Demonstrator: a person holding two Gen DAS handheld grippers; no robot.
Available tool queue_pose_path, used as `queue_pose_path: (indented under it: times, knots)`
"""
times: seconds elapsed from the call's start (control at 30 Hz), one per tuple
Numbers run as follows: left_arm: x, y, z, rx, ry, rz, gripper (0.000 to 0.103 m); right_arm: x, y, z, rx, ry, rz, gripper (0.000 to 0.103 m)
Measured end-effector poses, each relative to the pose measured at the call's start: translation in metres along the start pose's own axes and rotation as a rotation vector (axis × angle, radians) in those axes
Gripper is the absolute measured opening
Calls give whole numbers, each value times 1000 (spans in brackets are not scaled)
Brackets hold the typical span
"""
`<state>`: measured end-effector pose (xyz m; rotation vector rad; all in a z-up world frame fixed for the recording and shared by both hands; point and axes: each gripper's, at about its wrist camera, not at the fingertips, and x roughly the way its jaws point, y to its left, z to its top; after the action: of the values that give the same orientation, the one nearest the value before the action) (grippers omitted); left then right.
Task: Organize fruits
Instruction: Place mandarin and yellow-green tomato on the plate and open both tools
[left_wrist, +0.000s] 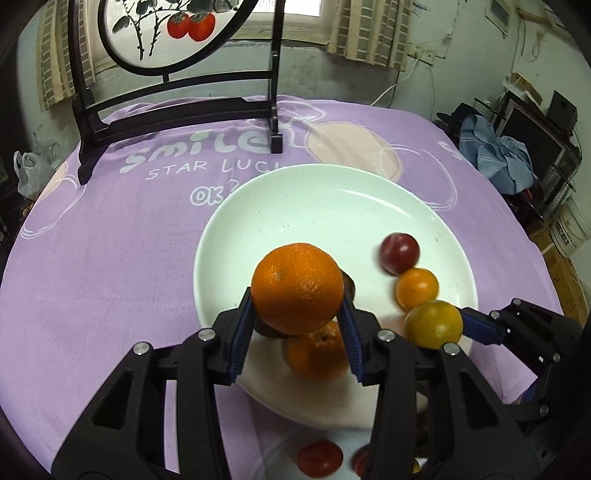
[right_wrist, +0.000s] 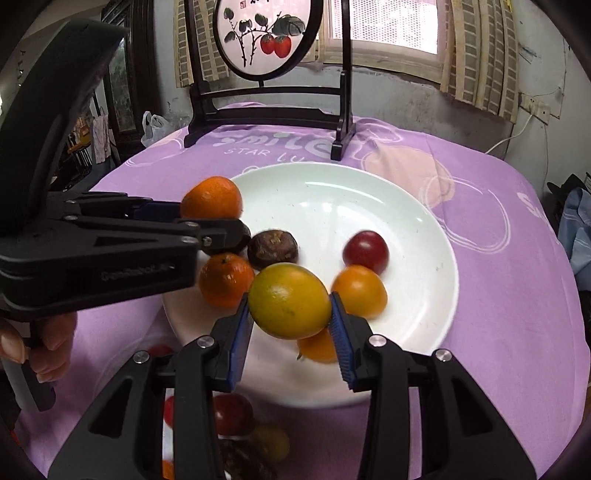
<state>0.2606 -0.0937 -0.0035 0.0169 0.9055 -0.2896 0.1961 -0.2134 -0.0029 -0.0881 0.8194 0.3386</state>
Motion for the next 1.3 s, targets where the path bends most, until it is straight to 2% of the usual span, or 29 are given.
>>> queue_pose_path:
  times: [0.13,0.17,0.2,0.23,0.27,0.33,0.53,0.63,0.8,0.97,1.07,1.13,1.2,1.3]
  knots:
    - [8,3,12,-31,-8,-2,46,14,-5,10,33,9,-40,41]
    - [10,4,16,-45,-13,-4,52,15,-6,12,41,7,-44,43]
    - [10,5,17,-56,-23,-10,71,13,-7,13,46,-6,-54,45]
    - [7,5,18,-71,-39,-9,77,10,-8,14,54,-20,-75,45]
    - [1,6,18,-86,-65,-9,79,5,-9,14,65,-35,-74,45]
    - [-9,5,18,-91,-86,-41,79,-5,-12,12,80,-50,-62,45]
    - [-40,2,1,-77,-108,-52,80,-36,-19,-8,119,-53,-31,45]
    - [-54,1,-16,-72,-105,-40,80,-53,-17,-24,107,-50,-35,45]
    - [-71,3,-56,-77,-95,-11,88,-75,-13,-57,112,-31,-40,45]
    - [-78,6,-93,-86,-38,-30,88,-91,-11,-87,132,-16,-36,46]
    - [-85,9,-113,-86,-38,-22,88,-101,-6,-102,134,-12,-36,46]
    - [-88,10,-126,-74,-39,-5,88,-104,0,-113,115,4,-26,46]
    - [-87,13,-139,-78,-5,5,89,-105,7,-121,87,23,-25,46]
    - [-90,13,-151,-78,15,-11,89,-105,18,-131,50,41,-24,46]
